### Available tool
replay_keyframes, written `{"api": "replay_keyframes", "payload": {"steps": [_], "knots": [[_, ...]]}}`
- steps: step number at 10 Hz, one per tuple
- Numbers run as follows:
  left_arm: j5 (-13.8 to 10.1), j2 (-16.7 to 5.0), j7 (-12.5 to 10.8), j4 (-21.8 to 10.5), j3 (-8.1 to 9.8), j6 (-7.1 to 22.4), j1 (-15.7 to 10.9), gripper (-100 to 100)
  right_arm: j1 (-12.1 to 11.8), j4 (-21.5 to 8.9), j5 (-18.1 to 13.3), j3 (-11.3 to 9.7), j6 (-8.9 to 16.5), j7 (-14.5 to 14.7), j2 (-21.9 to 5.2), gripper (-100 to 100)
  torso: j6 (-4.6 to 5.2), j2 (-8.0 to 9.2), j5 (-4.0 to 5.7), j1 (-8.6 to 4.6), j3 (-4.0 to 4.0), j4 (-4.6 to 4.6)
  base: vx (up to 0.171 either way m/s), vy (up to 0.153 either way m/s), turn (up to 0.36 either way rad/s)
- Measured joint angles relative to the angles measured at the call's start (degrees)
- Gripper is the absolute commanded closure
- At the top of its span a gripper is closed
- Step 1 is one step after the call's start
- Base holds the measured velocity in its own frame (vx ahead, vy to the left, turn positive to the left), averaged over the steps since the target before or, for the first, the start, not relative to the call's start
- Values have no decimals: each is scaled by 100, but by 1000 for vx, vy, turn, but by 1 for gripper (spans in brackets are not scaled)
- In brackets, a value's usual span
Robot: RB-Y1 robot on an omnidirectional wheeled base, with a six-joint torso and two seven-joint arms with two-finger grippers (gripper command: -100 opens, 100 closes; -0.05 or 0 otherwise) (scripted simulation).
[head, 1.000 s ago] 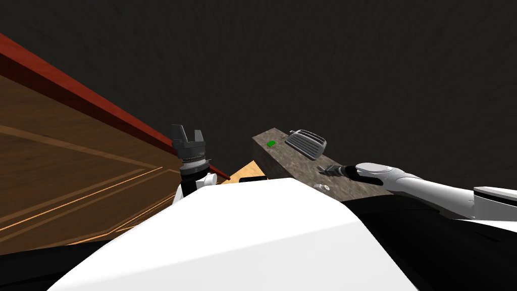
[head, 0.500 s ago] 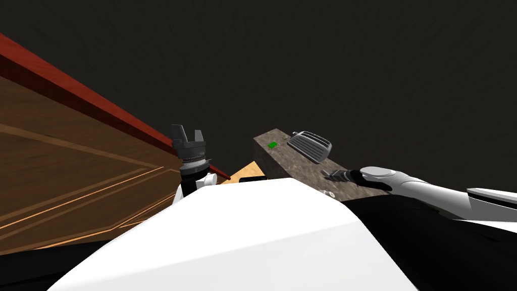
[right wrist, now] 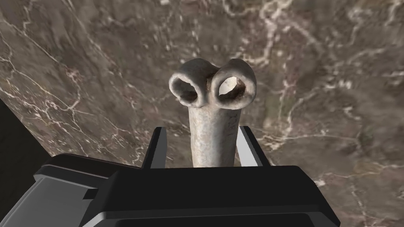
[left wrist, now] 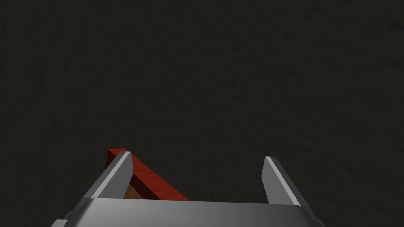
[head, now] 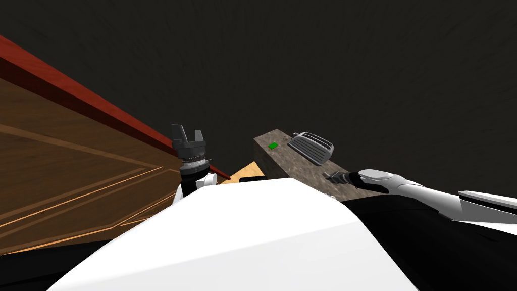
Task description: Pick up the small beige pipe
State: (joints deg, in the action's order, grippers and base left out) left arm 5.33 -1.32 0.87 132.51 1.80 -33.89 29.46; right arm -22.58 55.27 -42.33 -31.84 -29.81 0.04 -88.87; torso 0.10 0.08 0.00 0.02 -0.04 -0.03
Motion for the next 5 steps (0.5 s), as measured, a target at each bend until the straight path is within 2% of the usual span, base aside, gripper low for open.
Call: {"api": "replay_keyframes", "payload": {"steps": [3,4,5], "knots": [[0,0,0,0,0,0,0,0,1,-1,-1,1,0,2,-4,100,1,3,3,-1,-2,0,0,0,0],[0,0,0,0,0,0,0,0,1,-2,-1,1,1,2,-4,0,1,3,3,-1,-2,0,0,0,0],[0,0,0,0,0,0,0,0,1,-2,-1,1,1,2,-4,100,1,3,3,-1,-2,0,-23,30,-82]]}}
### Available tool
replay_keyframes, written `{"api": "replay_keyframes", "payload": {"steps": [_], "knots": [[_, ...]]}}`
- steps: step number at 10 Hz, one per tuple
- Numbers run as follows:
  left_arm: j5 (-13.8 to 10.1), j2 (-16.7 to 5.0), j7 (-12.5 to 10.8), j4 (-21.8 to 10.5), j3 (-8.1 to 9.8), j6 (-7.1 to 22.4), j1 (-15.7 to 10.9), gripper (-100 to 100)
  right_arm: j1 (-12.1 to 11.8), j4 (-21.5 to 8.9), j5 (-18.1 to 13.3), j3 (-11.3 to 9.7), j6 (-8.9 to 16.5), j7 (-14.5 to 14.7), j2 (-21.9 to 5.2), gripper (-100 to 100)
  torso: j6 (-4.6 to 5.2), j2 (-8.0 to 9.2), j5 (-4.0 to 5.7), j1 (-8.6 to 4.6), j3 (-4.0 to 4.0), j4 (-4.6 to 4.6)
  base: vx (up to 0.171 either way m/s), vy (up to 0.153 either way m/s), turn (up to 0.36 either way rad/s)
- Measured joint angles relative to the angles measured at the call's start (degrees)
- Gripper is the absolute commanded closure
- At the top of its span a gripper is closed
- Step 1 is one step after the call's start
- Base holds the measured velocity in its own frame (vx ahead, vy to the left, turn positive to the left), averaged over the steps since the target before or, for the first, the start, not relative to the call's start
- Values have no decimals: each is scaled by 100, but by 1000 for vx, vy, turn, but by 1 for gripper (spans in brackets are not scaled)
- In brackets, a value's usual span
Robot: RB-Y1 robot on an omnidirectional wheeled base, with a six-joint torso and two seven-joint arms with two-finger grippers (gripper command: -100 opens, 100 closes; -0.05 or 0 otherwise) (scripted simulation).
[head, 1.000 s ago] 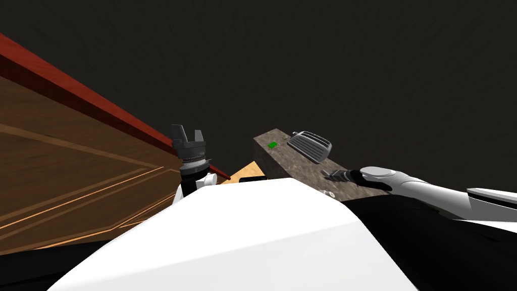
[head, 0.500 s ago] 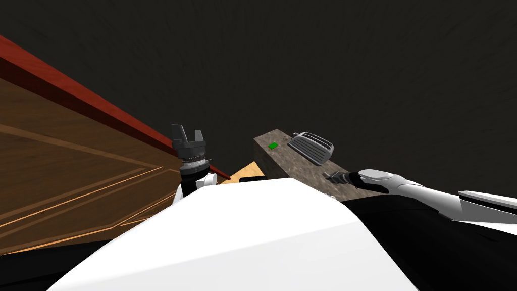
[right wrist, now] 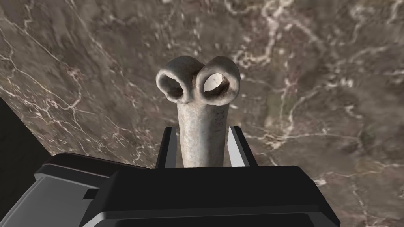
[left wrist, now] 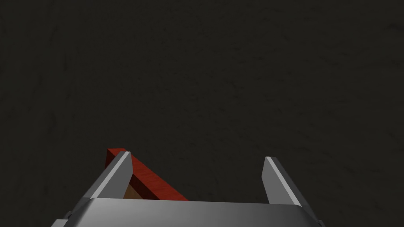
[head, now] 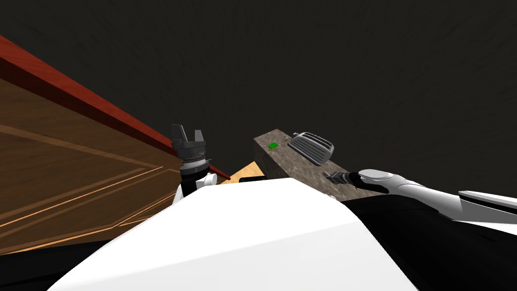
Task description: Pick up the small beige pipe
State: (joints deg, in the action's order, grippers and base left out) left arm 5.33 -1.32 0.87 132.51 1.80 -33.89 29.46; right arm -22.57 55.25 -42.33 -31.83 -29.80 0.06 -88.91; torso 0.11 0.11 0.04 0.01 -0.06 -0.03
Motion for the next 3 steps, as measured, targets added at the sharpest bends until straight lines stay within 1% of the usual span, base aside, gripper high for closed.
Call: {"api": "replay_keyframes", "payload": {"steps": [1,2,3], "knots": [[0,0,0,0,0,0,0,0,72,19,-32,-26,-43,-59,-79,100,3,7,-5,11,-4,-2,-41,48,-83],[0,0,0,0,0,0,0,0,66,64,-16,-8,-83,-99,-173,100,7,16,-6,21,-9,-4,-19,21,-20],[0,0,0,0,0,0,0,0,61,69,-12,-5,-92,-104,-182,0,4,12,-4,13,-8,-3,0,0,0]]}}
